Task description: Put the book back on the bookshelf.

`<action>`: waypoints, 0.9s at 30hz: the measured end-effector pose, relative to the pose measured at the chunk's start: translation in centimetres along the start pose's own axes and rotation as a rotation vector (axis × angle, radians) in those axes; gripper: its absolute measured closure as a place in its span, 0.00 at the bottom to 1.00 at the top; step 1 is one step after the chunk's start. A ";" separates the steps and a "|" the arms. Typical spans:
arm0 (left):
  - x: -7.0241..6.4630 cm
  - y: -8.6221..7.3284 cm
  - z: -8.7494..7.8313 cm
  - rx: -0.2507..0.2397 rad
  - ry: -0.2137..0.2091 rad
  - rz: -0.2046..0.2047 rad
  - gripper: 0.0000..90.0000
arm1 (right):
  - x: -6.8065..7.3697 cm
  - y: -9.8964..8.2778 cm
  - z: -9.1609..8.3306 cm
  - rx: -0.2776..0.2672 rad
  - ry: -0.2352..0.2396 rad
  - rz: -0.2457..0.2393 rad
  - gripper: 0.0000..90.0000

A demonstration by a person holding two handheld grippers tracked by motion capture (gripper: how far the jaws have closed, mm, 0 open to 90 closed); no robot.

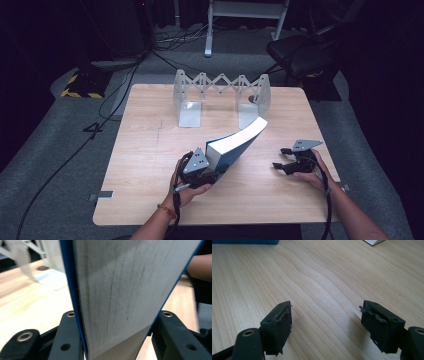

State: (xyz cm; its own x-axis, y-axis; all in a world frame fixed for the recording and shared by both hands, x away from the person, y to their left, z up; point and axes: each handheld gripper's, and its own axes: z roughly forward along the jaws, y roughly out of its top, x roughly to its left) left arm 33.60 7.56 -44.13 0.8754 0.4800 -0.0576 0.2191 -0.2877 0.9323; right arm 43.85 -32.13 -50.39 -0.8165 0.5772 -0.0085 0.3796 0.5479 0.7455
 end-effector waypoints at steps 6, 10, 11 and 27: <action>-0.8 0.1 1.1 -0.025 -0.139 -0.035 0.66 | 0.0 0.1 0.1 0.000 -0.025 0.026 0.28; -1.0 0.4 1.8 -0.026 -0.175 -0.025 0.66 | -0.1 0.1 0.1 -0.001 -0.022 0.017 0.28; -1.0 0.4 2.0 -0.025 -0.188 -0.016 0.66 | -0.2 0.1 0.1 0.000 -0.021 0.017 0.28; 0.4 0.2 0.3 0.024 -0.306 0.025 0.67 | 0.7 -0.1 -0.2 0.020 0.104 -0.091 0.22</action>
State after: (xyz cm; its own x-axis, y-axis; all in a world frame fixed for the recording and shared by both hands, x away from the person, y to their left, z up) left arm 34.09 7.45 -44.04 0.9690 0.2016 -0.1429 0.2027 -0.3177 0.9263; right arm 43.13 -31.89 -50.29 -0.8885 0.4589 -0.0058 0.3094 0.6081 0.7311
